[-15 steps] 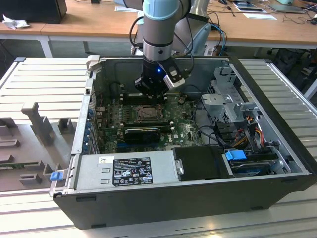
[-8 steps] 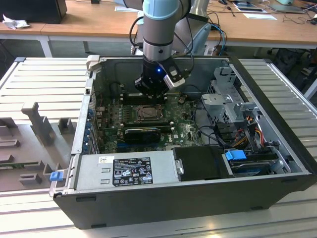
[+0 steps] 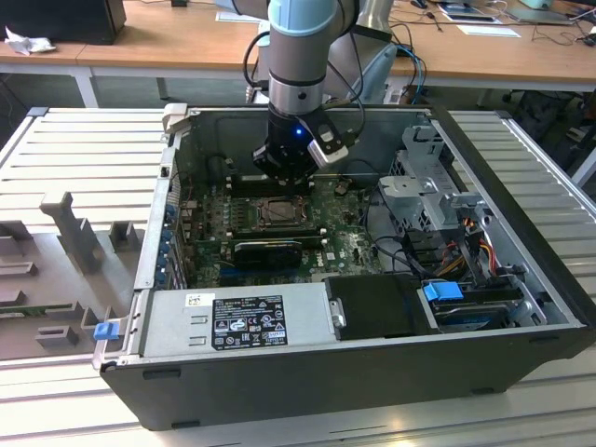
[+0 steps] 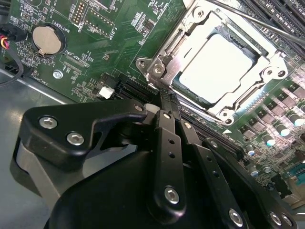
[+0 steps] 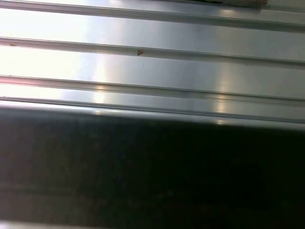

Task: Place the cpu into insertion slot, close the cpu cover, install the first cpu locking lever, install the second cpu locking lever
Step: 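Install the first cpu locking lever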

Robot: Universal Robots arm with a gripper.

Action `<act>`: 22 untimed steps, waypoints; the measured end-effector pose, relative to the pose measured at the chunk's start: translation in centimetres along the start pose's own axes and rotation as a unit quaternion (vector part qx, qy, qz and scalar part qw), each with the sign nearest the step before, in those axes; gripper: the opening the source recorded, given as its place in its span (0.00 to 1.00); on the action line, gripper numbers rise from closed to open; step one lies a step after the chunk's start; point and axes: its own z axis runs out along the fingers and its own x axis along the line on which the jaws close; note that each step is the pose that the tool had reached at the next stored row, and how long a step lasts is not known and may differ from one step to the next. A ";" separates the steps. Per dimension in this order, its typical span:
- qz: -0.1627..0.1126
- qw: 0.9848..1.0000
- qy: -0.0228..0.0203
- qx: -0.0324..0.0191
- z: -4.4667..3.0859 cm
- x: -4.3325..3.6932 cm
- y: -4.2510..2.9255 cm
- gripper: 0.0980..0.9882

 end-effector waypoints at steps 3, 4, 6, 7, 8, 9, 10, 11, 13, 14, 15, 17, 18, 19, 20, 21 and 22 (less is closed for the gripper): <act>0.000 1.000 0.000 0.001 -0.02 0.00 0.01 0.01; 0.000 1.000 0.000 0.002 -0.06 0.00 0.01 0.01; 0.000 1.000 0.000 0.004 -0.18 0.00 0.01 0.01; 0.000 1.000 0.000 0.005 -0.18 0.00 0.01 0.01; 0.000 1.000 0.000 0.006 -0.18 0.00 0.01 0.01; 0.000 1.000 0.001 0.008 -0.19 0.00 0.01 0.01; 0.000 1.000 0.001 0.009 -0.18 0.00 0.01 0.01; 0.000 1.000 0.001 0.010 -0.19 0.00 0.00 0.01; 0.000 1.000 0.001 0.010 -0.18 0.00 0.01 0.01; 0.000 1.000 0.001 0.011 -0.17 0.00 0.01 0.01; 0.000 1.000 0.001 0.012 -0.17 0.00 0.01 0.01; 0.000 1.000 0.001 0.016 -0.17 0.00 0.01 0.01; 0.000 1.000 0.001 0.019 -0.16 0.00 0.01 0.01; 0.000 1.000 0.002 0.022 -0.14 0.00 0.01 0.01; 0.000 1.000 0.002 0.025 -0.11 0.00 0.01 0.01; 0.000 1.000 0.002 0.027 -0.08 0.00 0.01 0.01; 0.000 1.000 0.002 0.030 -0.05 0.00 0.01 0.01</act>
